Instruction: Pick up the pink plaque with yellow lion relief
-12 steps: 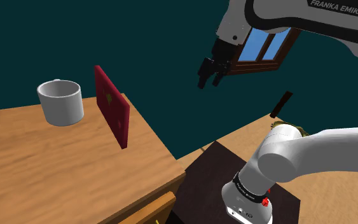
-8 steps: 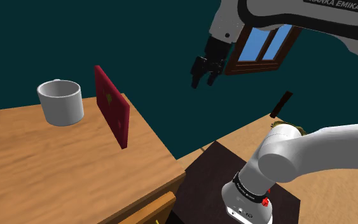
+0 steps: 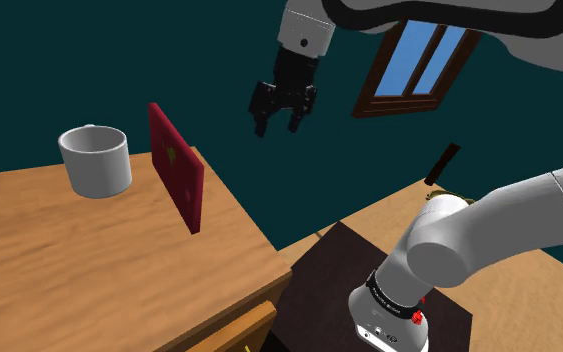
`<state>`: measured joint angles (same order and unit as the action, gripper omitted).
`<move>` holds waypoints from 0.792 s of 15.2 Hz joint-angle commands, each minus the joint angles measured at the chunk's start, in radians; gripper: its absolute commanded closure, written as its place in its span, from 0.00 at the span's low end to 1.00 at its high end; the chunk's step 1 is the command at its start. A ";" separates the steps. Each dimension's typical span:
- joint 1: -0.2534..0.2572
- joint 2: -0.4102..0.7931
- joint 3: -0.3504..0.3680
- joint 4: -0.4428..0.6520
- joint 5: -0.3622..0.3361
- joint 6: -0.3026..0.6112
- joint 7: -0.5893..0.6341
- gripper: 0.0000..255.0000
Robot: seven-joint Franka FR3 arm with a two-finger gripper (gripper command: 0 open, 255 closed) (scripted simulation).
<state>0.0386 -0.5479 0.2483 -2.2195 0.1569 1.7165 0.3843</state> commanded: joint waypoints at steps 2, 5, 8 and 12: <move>0.002 0.097 0.060 0.087 -0.002 0.009 0.078 0.00; 0.003 0.201 0.119 0.184 -0.020 0.014 0.159 0.00; 0.006 0.315 0.177 0.293 -0.053 0.011 0.244 0.00; 0.025 0.485 0.245 0.462 -0.126 -0.011 0.366 0.00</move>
<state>0.0565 -0.1087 0.4746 -1.8067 0.0516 1.7153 0.7136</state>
